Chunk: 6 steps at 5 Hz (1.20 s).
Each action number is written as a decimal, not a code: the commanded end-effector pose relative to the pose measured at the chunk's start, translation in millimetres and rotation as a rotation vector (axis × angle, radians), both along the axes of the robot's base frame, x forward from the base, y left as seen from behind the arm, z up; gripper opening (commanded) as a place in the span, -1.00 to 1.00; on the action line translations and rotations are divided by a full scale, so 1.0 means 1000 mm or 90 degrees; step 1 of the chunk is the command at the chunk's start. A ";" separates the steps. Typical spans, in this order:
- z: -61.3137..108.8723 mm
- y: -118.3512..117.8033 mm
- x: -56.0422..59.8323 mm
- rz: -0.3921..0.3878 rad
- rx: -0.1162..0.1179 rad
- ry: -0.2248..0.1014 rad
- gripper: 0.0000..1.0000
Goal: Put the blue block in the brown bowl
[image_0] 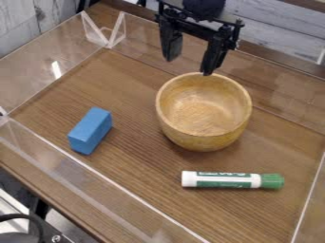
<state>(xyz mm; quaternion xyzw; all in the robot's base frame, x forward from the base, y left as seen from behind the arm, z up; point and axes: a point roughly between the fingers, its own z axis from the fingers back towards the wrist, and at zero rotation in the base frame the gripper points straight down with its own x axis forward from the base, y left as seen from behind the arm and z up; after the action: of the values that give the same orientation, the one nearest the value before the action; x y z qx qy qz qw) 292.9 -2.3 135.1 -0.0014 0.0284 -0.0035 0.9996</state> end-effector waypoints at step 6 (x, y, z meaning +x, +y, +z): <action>-0.008 0.089 -0.073 0.057 0.011 -0.078 1.00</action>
<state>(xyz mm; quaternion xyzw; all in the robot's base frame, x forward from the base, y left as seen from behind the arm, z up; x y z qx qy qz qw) 218.5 83.5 116.7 -0.0026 -0.0098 0.0429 0.9990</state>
